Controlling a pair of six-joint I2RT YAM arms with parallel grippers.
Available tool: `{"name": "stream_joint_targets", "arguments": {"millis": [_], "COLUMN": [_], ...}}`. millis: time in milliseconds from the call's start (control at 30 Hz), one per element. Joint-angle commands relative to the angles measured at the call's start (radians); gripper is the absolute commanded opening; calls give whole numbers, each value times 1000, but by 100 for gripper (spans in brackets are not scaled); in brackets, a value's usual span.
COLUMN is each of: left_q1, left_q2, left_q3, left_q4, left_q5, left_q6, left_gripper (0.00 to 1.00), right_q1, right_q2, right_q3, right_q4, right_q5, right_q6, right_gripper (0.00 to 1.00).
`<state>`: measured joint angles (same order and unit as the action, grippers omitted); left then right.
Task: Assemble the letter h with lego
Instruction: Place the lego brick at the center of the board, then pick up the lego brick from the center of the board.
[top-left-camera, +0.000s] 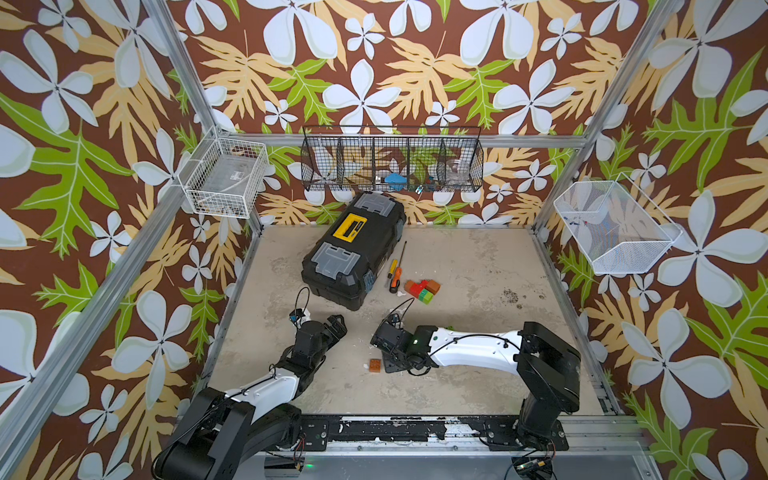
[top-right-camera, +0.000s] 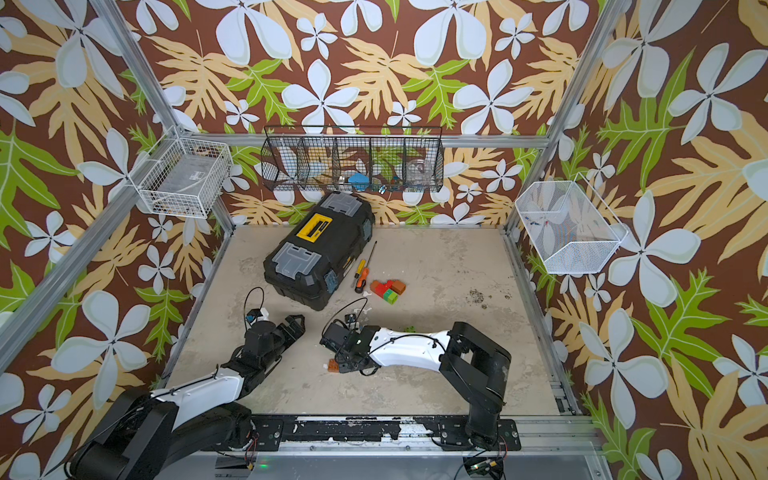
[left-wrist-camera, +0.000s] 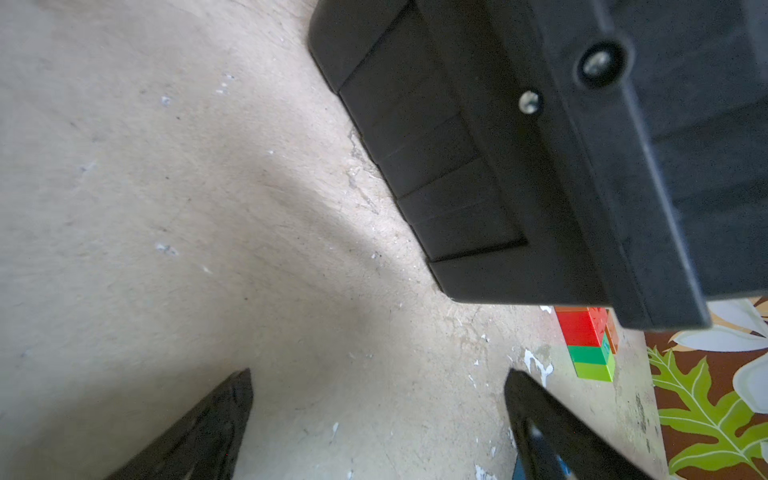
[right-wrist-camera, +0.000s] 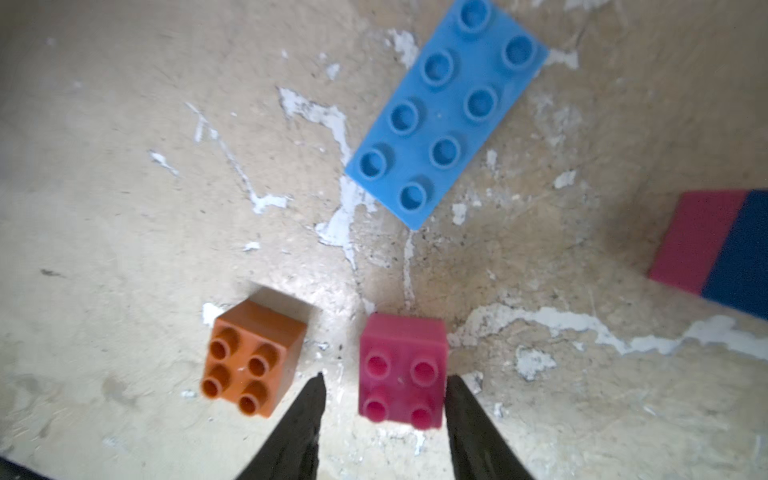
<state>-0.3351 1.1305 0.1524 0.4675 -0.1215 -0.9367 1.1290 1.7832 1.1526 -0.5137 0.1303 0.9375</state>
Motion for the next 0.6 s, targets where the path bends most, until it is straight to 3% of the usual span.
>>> {"name": "stream_joint_targets", "arguments": {"millis": [0, 200, 367, 567], "left_q1": [-2, -2, -1, -1], "left_q2": [5, -11, -64, -40], "left_q3": [-1, 5, -23, -15], "left_q4": [-76, -79, -61, -60], "left_q5": [33, 69, 71, 72], "left_q6": [6, 63, 65, 65], "left_gripper": [99, 100, 100, 100], "right_q1": [20, 29, 50, 55], "right_q2": [-25, -18, 77, 144], "right_q3": [22, 16, 114, 138], "right_q4": [-47, 112, 28, 30], "right_q5": [9, -158, -90, -117], "right_q6": [-15, 63, 108, 110], "right_gripper": [50, 48, 48, 49]}}
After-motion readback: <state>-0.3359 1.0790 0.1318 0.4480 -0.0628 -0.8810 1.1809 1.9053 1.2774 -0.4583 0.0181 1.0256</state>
